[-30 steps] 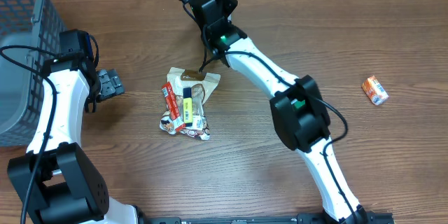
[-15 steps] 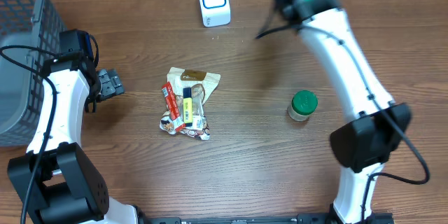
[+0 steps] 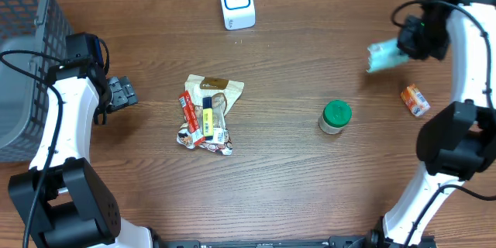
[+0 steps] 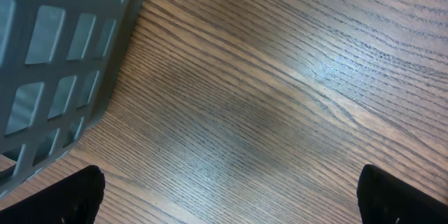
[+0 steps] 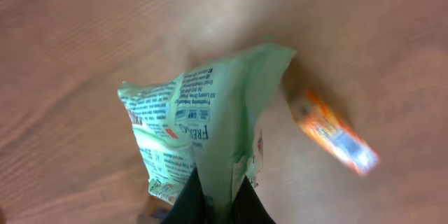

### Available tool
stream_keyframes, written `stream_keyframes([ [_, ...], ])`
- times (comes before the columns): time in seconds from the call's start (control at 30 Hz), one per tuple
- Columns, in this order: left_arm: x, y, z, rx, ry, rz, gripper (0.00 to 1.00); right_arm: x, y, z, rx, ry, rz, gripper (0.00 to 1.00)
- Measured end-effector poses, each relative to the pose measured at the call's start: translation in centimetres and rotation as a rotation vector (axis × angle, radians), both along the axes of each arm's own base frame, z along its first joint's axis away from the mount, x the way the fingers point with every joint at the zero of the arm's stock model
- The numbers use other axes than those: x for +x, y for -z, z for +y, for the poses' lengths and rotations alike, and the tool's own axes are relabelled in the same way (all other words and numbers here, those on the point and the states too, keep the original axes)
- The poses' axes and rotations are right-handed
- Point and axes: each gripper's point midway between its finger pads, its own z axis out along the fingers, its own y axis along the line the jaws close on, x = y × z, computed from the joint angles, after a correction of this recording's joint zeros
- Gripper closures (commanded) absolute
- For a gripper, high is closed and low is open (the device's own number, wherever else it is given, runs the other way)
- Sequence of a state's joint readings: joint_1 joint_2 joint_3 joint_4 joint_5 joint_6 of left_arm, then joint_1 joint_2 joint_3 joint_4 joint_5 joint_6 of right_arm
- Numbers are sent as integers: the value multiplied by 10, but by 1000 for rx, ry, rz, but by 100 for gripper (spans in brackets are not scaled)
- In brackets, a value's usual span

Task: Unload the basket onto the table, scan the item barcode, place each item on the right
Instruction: 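Carry the wipes pack right and set it beside the orange box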

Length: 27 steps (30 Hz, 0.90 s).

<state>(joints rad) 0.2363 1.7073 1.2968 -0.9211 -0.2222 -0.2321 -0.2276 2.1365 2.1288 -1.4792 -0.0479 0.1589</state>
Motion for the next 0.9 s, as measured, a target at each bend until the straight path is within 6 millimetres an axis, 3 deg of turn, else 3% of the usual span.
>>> stream_keyframes([
  [0.13, 0, 0, 0, 0, 0, 0, 0, -28, 18, -10, 49, 56, 108, 88],
  [0.27, 0, 0, 0, 0, 0, 0, 0, -41, 41, -13, 77, 86, 166, 42],
  [0.33, 0, 0, 0, 0, 0, 0, 0, -44, 48, -14, 82, 91, 176, 32],
  [0.57, 0, 0, 0, 0, 0, 0, 0, -48, 52, -13, 95, 100, 193, 30],
  [0.7, 0, 0, 0, 0, 0, 0, 0, -46, 49, -3, 144, 83, 175, 30],
  [0.9, 0, 0, 0, 0, 0, 0, 0, -63, 6, 41, 196, -60, 150, 29],
])
